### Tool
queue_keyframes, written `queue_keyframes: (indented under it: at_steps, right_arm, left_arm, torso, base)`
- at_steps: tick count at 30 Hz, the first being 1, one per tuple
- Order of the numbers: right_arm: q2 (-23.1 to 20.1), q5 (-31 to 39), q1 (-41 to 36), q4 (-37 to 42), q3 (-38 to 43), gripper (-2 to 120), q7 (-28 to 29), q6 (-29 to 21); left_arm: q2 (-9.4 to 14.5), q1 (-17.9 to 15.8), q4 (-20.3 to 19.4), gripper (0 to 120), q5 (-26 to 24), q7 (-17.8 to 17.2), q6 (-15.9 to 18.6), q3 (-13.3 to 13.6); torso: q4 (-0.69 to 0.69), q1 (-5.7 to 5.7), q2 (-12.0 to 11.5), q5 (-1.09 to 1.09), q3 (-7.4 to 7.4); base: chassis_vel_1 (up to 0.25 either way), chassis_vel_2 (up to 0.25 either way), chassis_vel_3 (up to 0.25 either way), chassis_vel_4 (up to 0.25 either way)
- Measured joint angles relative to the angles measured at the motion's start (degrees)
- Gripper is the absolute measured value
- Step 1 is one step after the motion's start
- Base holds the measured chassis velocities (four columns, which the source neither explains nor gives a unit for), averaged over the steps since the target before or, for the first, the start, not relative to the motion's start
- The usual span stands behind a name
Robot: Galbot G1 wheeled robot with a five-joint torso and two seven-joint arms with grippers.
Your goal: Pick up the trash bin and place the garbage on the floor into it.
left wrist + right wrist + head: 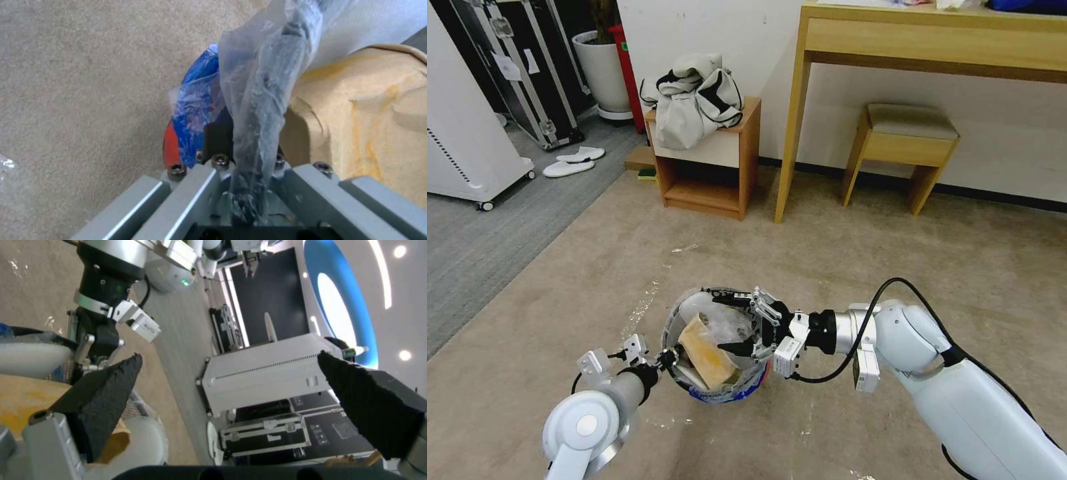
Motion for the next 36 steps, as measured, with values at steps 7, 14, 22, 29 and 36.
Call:
queue_keyframes:
  at_steps: [7, 14, 22, 29, 36]
  right_arm:
    - [0.01, 0.34, 0.09, -0.58, 0.04, 100, 0.02, -0.03]
    - [0.0, 0.79, 0.05, -0.83, 0.13, 100, 0.26, -0.02]
    - [-0.64, 2.4, 0.22, -0.88, 0.86, 100, 2.41, -0.44]
    - [-1.45, 5.2, -0.08, -1.87, 2.1, 100, 5.84, -1.57]
    - [-1.24, 9.06, -0.74, -4.16, 4.38, 100, 7.44, -2.61]
  left_arm:
    - [-0.11, -0.05, 0.0, 0, 0.29, 0.0, -0.16, -0.12]
    - [-0.03, -0.08, 0.0, 0, 0.37, 0.01, -0.28, -0.48]
    - [0.43, 0.06, 0.18, 0, 1.15, -0.02, -0.6, -1.58]
    - [1.14, 0.67, 0.39, 0, 2.44, -0.02, -1.11, -3.52]
    - [1.11, 1.79, 0.13, 0, 5.33, 0.46, -1.82, -5.64]
  torso:
    - [0.0, 0.0, 0.0, 0.0, 0.0]
    - [0.0, 0.0, 0.0, 0.0, 0.0]
    - [0.0, 0.0, 0.0, 0.0, 0.0]
    - [0.0, 0.0, 0.0, 0.0, 0.0]
    - [0.0, 0.0, 0.0, 0.0, 0.0]
  base:
    - [0.0, 0.0, 0.0, 0.0]
    - [0.0, 0.0, 0.0, 0.0]
    - [0.0, 0.0, 0.0, 0.0]
    - [0.0, 0.0, 0.0, 0.0]
    - [0.0, 0.0, 0.0, 0.0]
